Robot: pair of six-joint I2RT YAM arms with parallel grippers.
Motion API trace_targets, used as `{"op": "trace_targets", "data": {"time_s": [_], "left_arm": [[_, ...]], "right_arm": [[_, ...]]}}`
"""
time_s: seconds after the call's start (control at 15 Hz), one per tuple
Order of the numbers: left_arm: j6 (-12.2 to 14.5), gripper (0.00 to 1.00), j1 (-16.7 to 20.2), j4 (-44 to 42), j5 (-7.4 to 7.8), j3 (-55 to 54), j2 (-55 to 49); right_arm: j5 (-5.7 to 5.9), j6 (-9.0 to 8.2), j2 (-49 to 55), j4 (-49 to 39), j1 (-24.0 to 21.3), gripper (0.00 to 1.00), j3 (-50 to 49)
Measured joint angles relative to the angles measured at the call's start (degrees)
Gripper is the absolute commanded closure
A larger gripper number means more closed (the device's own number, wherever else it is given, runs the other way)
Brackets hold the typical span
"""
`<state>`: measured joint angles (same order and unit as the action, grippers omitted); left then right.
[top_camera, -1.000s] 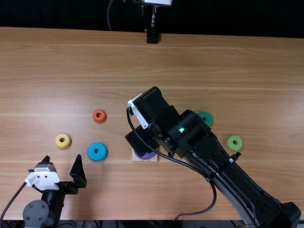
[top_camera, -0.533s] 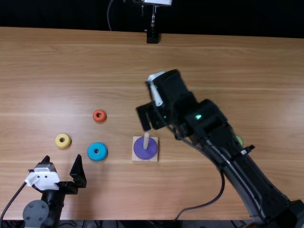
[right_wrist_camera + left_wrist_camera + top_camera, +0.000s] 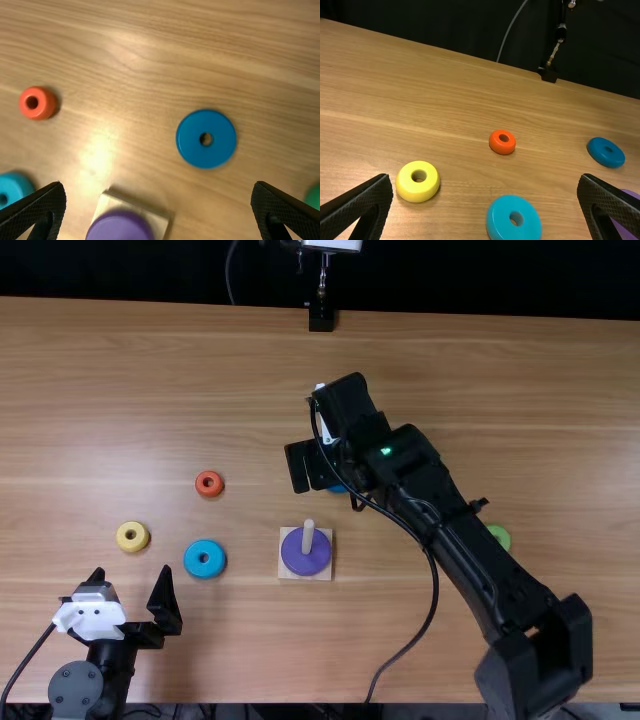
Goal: Build the Hanoi tower: stack the rings onto the peg from bottom to top in this color order: purple, dark blue, light blue, dark green, light green, yellow, orange.
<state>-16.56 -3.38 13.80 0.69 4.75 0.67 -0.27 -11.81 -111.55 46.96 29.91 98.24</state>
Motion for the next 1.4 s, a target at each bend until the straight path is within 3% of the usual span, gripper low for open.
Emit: {"op": "trace_targets", "data": {"time_s": [0.27,0.73,1.13,1.4], "left_arm": [[0.0,0.0,0.0,0.0,-0.02,0.0,0.0],[0.0,0.0,0.0,0.02,-0.02,0.0,0.0],[0.0,0.0,0.0,0.0,0.0,0.0,0.02],[0.0,0.0,0.0,0.0,-0.02,0.0,0.0]], "right_arm": [[-0.09,-0.04,-4.57,-3.96,-3.37,0.0,-1.6],[-0.07,0.15,-8.52,-8.85,-3.67,0.0,-5.27],[2.43,0.2,-10.75,-8.79,-3.67,0.0,-5.27],[2.8,0.22,-13.57,-8.83,-3.67,0.0,-3.63]]}}
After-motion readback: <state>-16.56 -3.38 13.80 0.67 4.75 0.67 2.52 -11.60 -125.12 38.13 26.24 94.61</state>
